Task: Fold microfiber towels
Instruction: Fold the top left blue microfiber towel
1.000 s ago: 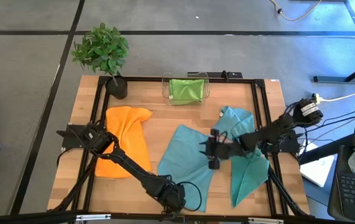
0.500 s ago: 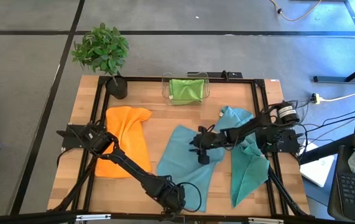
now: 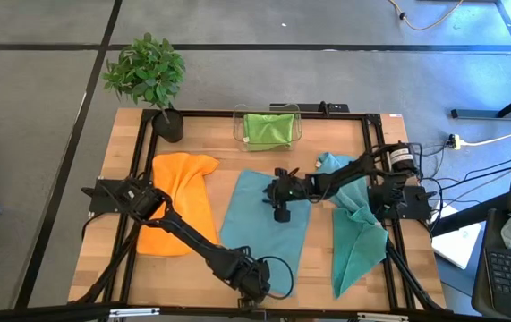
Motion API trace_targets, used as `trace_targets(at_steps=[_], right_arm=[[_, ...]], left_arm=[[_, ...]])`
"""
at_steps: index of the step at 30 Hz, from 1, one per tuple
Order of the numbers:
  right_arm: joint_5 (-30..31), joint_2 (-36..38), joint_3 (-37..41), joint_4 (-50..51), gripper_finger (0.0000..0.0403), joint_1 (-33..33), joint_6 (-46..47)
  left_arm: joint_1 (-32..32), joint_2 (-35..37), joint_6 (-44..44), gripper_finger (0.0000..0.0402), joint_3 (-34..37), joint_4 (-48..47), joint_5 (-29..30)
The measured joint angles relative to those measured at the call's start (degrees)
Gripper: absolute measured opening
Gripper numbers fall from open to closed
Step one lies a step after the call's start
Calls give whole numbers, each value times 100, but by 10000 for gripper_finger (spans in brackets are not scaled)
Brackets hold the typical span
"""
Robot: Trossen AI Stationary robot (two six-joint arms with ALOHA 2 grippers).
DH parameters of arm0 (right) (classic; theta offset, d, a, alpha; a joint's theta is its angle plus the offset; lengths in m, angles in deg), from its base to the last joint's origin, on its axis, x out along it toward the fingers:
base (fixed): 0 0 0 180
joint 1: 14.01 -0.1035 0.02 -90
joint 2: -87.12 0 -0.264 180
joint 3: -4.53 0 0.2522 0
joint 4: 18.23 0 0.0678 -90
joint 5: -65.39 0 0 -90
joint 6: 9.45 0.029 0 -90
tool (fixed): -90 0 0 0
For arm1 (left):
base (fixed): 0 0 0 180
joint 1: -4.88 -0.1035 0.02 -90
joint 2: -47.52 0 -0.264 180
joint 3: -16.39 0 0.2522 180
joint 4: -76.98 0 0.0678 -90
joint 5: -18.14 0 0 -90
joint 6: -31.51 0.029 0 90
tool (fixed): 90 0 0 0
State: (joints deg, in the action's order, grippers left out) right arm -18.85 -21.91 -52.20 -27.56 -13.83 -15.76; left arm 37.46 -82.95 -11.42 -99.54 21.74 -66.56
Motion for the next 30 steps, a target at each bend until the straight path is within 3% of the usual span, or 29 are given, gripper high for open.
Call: trace_targets(at_steps=[13, 16, 24, 30], right_arm=[[59, 214, -108, 253, 170, -14, -636], [39, 539, -104, 583, 170, -138, -600], [-73, 1397, -103, 2944, 170, -583, 387], [119, 1892, 470, 3260, 170, -1279, 915]], left_arm=[[-92, 0, 74, 25, 0, 0, 24], [-46, 0, 108, 22, 0, 64, 361], [-53, 0, 156, 27, -1, 510, 740], [15, 0, 118, 19, -1, 513, 962]])
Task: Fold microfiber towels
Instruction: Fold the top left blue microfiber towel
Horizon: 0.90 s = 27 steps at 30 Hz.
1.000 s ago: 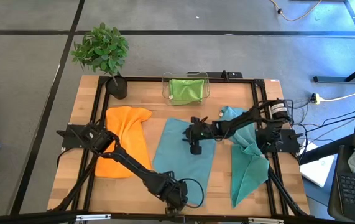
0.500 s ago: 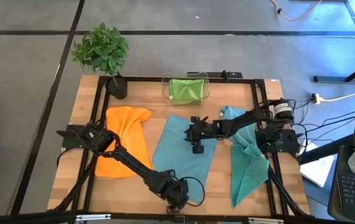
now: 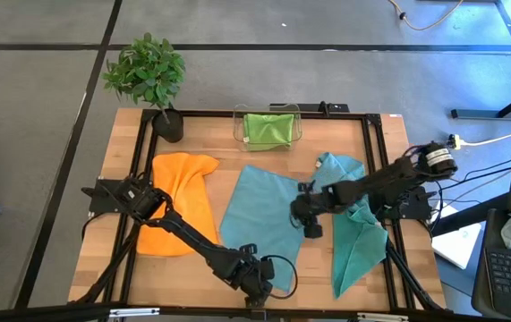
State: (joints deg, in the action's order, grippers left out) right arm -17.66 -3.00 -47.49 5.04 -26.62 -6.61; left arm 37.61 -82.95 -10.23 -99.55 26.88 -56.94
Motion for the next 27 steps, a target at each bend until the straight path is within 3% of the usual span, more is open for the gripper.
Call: trace_targets(at_steps=[4, 9, 15, 20, 27], right_arm=[[666, 495, 518, -309, 170, -458, 555], [745, 890, 1243, -2061, 170, -913, 1440], [1233, 654, 1885, -3727, 170, -1434, 2206], [1855, 387, 1926, -4290, 170, -1889, 1536], [1834, 342, 1747, -4312, 170, -2036, 1040]], left_arm=[[167, 0, -248, 18, -1, 36, 1142], [212, -2, -118, 18, -1, 137, 1251], [71, -2, 36, 18, -1, 181, 1532], [25, -2, 201, 18, -1, 134, 1750], [79, -2, 339, 18, -1, 132, 1904]])
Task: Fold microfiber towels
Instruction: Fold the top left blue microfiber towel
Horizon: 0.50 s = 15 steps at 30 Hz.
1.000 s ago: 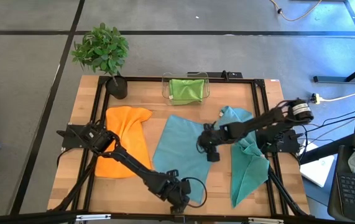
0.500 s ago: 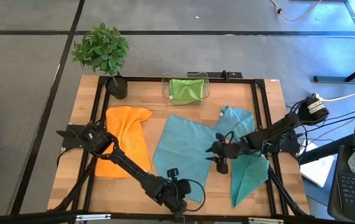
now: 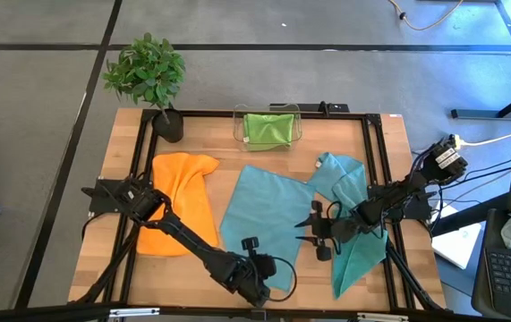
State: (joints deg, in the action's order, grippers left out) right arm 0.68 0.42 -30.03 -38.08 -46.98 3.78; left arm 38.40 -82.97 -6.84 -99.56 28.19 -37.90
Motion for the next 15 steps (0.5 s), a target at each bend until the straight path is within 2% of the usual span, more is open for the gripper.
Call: trace_targets(at_steps=[9, 15], right_arm=[[-146, 0, -4, 87, 170, 0, 154], [-470, 0, -4, -66, 170, -2, 154]], left_arm=[[-40, 0, 294, 18, 0, 69, 141], [-53, 0, 310, 18, 0, 96, 146]])
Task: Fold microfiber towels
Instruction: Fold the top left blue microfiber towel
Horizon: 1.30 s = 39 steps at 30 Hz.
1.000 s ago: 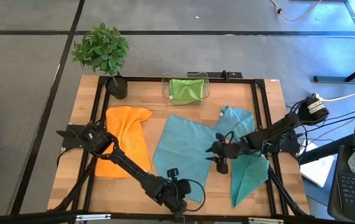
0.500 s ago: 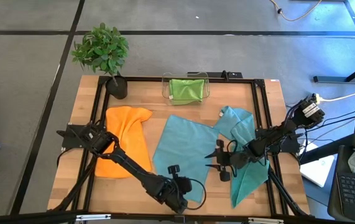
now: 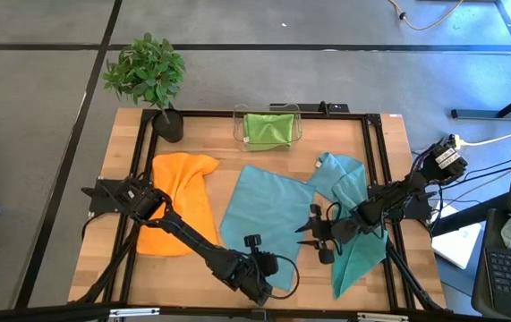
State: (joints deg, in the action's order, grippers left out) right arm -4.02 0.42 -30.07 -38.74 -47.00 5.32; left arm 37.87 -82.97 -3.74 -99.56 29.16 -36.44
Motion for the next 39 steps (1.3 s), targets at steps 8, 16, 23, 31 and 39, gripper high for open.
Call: trace_targets(at_steps=[8, 16, 23, 31, 39], right_arm=[[-291, 0, -2, -361, 170, -2, -36], [-272, -168, -4, -262, 170, 2, -42], [-272, -418, -4, -267, 170, 37, -22], [-496, -446, -9, -558, 170, 30, 59], [-679, -564, -443, -87, 170, -76, 145]], left_arm=[[-13, 0, 131, 18, 0, 57, 72], [-24, 0, 167, 18, 0, 83, 111], [16, 0, 247, 18, 0, 61, 116], [18, 0, 247, 18, 0, 54, 116], [71, 0, 291, 18, -2, -157, 116]])
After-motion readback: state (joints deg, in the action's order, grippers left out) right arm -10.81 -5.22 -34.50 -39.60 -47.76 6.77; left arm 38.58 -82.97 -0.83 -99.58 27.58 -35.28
